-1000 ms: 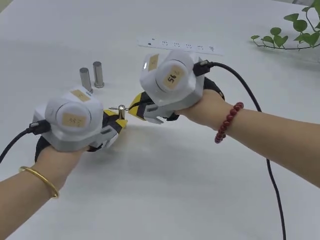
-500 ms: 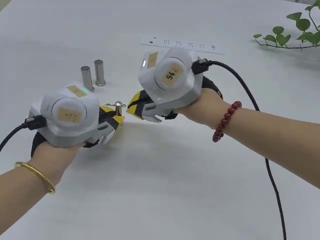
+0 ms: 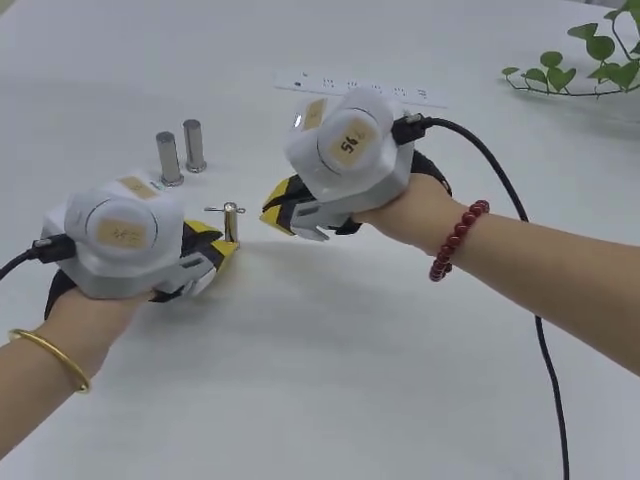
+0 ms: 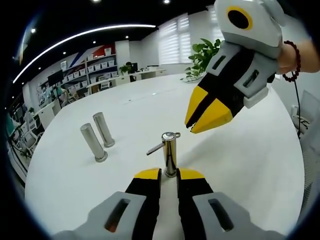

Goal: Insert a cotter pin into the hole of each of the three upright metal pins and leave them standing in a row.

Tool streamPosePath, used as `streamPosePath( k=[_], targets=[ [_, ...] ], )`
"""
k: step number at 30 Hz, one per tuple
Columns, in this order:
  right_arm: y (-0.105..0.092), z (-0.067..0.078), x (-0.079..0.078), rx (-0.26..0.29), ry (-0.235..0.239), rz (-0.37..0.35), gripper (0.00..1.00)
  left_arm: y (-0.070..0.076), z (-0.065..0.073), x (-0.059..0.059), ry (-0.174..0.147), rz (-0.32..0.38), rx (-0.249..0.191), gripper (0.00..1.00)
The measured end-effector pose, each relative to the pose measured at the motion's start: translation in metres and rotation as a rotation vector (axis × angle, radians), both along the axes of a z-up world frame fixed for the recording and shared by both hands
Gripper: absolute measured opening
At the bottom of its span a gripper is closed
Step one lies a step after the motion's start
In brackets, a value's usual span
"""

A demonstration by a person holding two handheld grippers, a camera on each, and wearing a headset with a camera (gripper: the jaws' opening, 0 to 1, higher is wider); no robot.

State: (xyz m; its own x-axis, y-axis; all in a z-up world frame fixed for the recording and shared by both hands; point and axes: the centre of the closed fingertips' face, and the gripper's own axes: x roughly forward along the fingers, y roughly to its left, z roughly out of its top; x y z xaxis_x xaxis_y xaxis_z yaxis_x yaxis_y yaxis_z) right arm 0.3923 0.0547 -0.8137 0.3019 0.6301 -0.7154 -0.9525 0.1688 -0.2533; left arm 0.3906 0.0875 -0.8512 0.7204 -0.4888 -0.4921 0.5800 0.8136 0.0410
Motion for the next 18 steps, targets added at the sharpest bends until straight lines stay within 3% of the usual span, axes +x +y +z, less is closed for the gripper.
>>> streamPosePath(
  k=[8, 11, 18],
  targets=[
    [0.000, 0.011, 0.011, 0.062, 0.018, -0.062, 0.08, 0.001, 0.007, -0.005, -0.004, -0.020, -0.025, 0.25],
    [0.006, 0.021, 0.020, 0.144, 0.040, -0.127, 0.10, 0.002, 0.010, -0.009, -0.006, -0.023, -0.046, 0.30],
    [0.023, 0.037, 0.039, 0.271, 0.076, -0.188, 0.14, 0.005, 0.023, -0.012, -0.015, -0.003, -0.113, 0.39]
  ],
)
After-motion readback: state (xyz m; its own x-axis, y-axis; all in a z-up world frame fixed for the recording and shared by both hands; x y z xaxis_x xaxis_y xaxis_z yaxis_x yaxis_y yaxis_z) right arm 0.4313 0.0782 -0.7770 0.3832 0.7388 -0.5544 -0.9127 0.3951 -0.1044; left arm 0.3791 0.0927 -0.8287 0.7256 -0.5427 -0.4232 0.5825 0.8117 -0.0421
